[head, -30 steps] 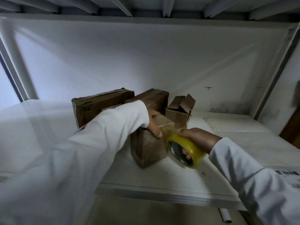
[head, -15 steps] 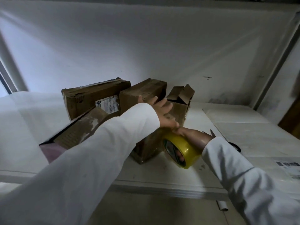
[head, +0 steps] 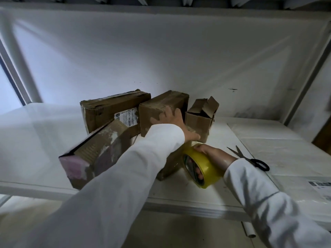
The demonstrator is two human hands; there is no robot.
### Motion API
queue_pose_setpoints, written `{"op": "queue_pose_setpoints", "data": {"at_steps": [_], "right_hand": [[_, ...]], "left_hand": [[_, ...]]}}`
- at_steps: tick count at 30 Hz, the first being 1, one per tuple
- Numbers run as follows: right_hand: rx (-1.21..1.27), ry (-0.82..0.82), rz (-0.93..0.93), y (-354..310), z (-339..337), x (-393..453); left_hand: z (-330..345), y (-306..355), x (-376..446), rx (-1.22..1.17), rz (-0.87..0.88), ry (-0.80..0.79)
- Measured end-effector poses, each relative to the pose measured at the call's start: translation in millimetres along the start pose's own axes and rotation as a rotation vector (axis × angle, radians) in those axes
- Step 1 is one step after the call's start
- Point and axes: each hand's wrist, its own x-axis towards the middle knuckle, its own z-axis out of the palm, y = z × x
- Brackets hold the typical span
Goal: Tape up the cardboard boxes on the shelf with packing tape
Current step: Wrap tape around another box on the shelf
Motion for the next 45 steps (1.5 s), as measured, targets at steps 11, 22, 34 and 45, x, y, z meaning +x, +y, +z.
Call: {"op": "queue_pose_setpoints", "data": {"at_steps": [11,22,34,45], "right_hand": [[-0.245,-0.109,-0.393,-55.0,-36.6,-34.2],[-0.284,0.196,-0.429,-70.0,16.8,18.4],[-0.192,0.220,-0.414,-62.4,34.7,50.1],[-0.589,0.245,-0.227,-85.7,37.6,33.5]], "left_hand": [[-31.2,-37.2,4.2,-0.579,0.035,-0.164],[-3.0,-71.9,24.7,-0.352,-0.179,-0.244],[37.3,-82.3,35.4,-0.448,-0.314,-0.162],[37.7,-86.1,32.3,-0.267,-0.228,-0.155]]}}
